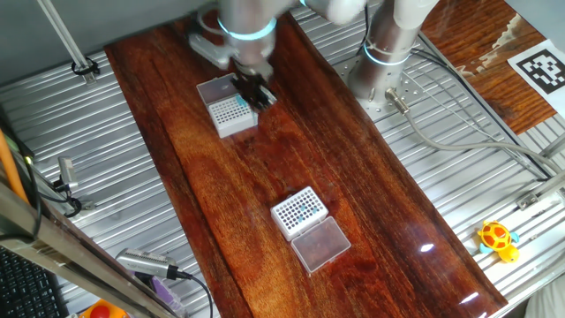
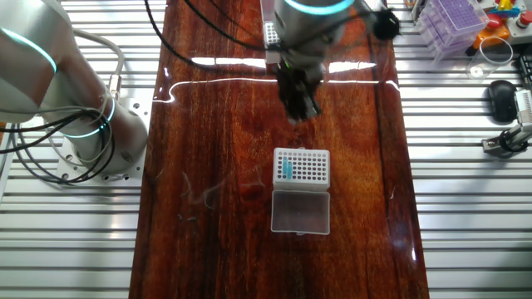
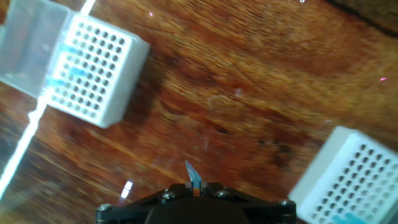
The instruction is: Transfer all medium pipette tips from one holder to another
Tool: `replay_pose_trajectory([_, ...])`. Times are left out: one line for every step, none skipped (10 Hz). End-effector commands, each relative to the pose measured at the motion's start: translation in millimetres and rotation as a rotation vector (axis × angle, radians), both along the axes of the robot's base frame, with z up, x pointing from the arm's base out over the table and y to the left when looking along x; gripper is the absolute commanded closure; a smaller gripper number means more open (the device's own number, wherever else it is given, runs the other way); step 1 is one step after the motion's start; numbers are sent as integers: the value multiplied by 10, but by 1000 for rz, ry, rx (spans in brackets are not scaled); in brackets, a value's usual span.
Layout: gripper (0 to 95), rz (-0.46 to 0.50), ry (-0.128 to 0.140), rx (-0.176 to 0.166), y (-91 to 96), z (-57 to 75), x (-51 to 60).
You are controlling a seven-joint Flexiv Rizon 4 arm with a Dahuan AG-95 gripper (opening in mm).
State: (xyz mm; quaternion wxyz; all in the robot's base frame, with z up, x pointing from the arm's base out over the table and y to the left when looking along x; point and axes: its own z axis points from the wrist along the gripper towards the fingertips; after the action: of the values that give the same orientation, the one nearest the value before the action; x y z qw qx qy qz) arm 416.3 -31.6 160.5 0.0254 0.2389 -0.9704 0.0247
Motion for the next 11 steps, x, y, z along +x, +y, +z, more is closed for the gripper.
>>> replay_pose_trajectory([950,146,50,17,-95,41,35])
replay_pose_trajectory([950,116,41,23,-95,41,35])
replay_pose_trajectory([950,42,27,30,-95,41,35])
replay_pose_trajectory([950,-5,23,30,-95,41,35])
replay_pose_trajectory([950,-16,14,27,-104,28,43])
replay_pose_trajectory([950,21,5,10,-203,-3,75])
replay_pose_trajectory([950,57,0,1,-335,-11,112])
replay_pose_trajectory([950,86,1,0,-480,-1,165])
replay_pose_trajectory([950,100,2,-3,-563,3,202])
replay_pose_trajectory([950,107,0,-4,-634,-15,233])
replay_pose_trajectory([950,113,-5,-6,-670,-42,252])
